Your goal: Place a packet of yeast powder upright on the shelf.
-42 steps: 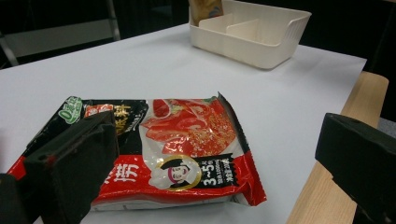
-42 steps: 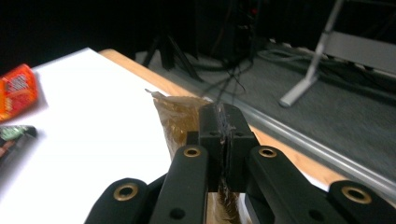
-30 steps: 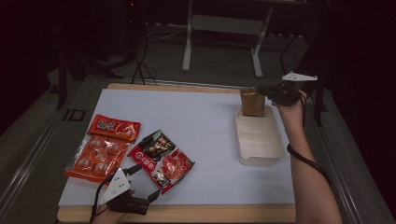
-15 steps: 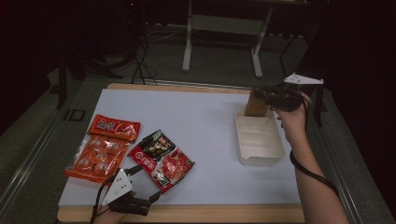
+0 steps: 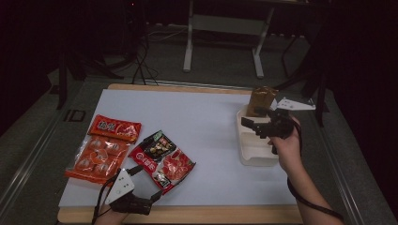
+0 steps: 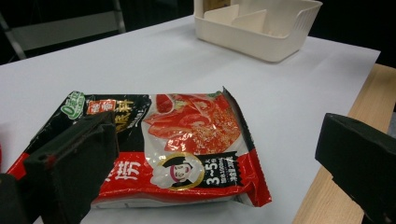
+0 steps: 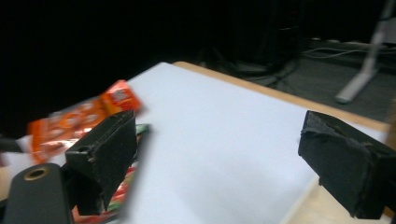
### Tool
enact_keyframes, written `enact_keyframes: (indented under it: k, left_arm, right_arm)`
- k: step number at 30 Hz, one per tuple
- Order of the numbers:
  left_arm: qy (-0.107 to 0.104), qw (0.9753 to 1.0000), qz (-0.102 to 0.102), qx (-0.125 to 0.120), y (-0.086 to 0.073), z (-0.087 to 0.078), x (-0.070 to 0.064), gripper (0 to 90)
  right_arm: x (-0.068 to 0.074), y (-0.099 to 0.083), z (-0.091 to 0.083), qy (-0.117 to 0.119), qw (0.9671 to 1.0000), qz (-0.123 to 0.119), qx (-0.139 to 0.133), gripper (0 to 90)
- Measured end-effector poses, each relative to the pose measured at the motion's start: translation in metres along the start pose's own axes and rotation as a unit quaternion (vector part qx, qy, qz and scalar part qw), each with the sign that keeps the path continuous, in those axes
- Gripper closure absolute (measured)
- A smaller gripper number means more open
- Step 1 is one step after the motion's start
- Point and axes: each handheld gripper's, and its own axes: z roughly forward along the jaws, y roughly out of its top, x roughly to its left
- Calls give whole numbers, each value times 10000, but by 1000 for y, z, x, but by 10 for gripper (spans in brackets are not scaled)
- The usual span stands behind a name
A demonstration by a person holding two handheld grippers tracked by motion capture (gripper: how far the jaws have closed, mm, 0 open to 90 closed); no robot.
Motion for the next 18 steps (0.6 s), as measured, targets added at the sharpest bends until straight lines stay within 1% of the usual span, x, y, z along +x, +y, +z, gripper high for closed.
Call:
enact_keyframes:
  k: [1, 2, 3, 4, 6, 7, 8, 10, 12, 13, 15, 16, 18]
  left_arm:
    - [11, 10000, 1, 3, 0, 0, 0, 1]
    - [-2, 10000, -10, -11, 0, 0, 1, 1]
    - [-12, 10000, -34, -13, -1, 1, 1, 1]
    - [-16, 10000, -36, -8, -1, 1, 1, 1]
    - [-47, 10000, -54, 7, -2, 2, 2, 1]
    - [-45, 10000, -57, 7, -2, 2, 2, 1]
    - [-53, 10000, -74, -6, -2, 3, 2, 1]
    - [-100, 9999, -131, -7, -3, 3, 3, 1]
    - [-100, 9999, -104, -5, -2, 3, 2, 1]
    - [-69, 9999, -78, 19, -1, 4, 2, 1]
    - [-7, 10000, -54, 52, 0, 4, 3, 1]
    - [11, 10000, -82, 34, 1, 5, 3, 1]
    - [-44, 9997, -223, -107, 2, 4, 5, 1]
  right_arm:
    - [4, -4, -1, 37, 10000, -14, -50, 115]
    - [7, -8, -2, -12, 9999, -82, -64, 126]
    - [11, -13, -4, 1, 9999, -137, -104, 134]
    - [14, -17, -5, 85, 9998, -150, -75, 134]
    - [19, -24, -7, 123, 9997, -202, 19, 137]
    - [21, -28, -8, 206, 9996, -197, 33, 136]
    - [24, -32, -10, 241, 9994, -216, 83, 136]
    - [29, -39, -14, 162, 9994, -288, 117, 137]
    - [34, -46, -17, 230, 9994, -216, 109, 137]
    - [36, -49, -18, 221, 9995, -188, 111, 138]
    - [41, -54, -19, 246, 9993, -226, 137, 138]
    - [43, -57, -19, 238, 9993, -254, 140, 138]
    - [49, -61, -21, 265, 9992, -269, 136, 138]
